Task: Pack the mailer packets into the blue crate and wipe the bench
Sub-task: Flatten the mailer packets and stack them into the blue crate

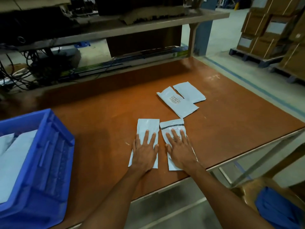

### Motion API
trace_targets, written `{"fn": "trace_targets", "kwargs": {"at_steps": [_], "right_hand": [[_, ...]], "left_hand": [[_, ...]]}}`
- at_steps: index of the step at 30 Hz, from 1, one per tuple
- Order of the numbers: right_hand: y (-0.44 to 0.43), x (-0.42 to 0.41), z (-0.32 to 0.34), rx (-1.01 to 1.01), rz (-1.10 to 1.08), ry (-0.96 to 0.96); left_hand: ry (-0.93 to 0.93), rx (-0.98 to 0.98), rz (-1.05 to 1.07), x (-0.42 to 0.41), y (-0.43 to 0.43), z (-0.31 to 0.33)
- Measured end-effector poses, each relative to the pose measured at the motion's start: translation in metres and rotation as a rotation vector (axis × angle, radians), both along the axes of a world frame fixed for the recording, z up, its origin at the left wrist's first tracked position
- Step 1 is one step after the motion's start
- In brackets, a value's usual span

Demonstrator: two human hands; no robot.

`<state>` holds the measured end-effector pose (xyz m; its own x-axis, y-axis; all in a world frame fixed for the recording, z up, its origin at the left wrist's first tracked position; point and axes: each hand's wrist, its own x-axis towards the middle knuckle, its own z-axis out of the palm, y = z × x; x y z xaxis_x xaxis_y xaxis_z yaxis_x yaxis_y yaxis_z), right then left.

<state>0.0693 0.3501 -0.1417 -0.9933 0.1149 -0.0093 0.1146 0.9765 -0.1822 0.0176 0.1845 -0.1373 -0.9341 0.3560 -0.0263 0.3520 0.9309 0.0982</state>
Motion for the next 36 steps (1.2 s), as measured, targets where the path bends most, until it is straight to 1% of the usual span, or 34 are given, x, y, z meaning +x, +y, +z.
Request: {"fn": "trace_targets", "kwargs": {"at_steps": [4, 6, 9, 11, 13, 15, 17, 19, 20, 21, 23, 28, 31, 34, 36], "right_hand": [[-0.007, 0.003, 0.0, -0.034, 0.015, 0.031], [-0.011, 0.006, -0.001, -0.038, 0.044, 0.008], [-0.016, 0.009, -0.001, -0.13, 0.034, 0.062], [-0.021, 0.003, 0.001, -0.166, 0.042, 0.111], [-0.031, -0.009, 0.016, -0.188, 0.047, 0.201], [-0.059, -0.02, 0.059, -0.241, 0.078, 0.298], [-0.094, -0.029, 0.11, -0.255, 0.124, 0.447], [-0.134, -0.037, 0.154, -0.261, 0.181, 0.593], [-0.155, -0.041, 0.173, -0.269, 0.212, 0.634], [-0.179, -0.044, 0.188, -0.283, 0.242, 0.643], [-0.231, -0.047, 0.205, -0.312, 0.299, 0.61], [-0.376, -0.043, 0.216, -0.358, 0.404, 0.607], [-0.465, -0.04, 0.21, -0.347, 0.479, 0.529], [-0.533, -0.039, 0.203, -0.276, 0.529, 0.482], [-0.564, -0.035, 0.203, -0.238, 0.533, 0.476]], "left_hand": [[-0.032, -0.05, -0.028, 0.003, -0.001, -0.006], [-0.068, -0.075, -0.052, 0.004, -0.004, -0.006], [-0.098, -0.098, -0.076, 0.015, -0.014, 0.011], [-0.052, -0.035, -0.051, 0.02, -0.026, 0.035], [0.063, 0.039, -0.033, 0.018, -0.041, 0.067], [0.148, 0.115, -0.004, 0.013, -0.062, 0.11], [0.248, 0.202, 0.046, 0.01, -0.092, 0.158], [0.37, 0.243, 0.092, 0.009, -0.132, 0.204], [0.426, 0.242, 0.116, 0.008, -0.156, 0.223], [0.466, 0.235, 0.139, 0.006, -0.185, 0.237], [0.476, 0.221, 0.192, 0.005, -0.25, 0.253], [0.478, 0.104, 0.239, 0.022, -0.427, 0.244], [0.493, 0.066, 0.254, 0.036, -0.516, 0.232], [0.329, 0.045, 0.393, 0.036, -0.576, 0.219], [0.286, 0.017, 0.401, 0.029, -0.603, 0.207]]}}
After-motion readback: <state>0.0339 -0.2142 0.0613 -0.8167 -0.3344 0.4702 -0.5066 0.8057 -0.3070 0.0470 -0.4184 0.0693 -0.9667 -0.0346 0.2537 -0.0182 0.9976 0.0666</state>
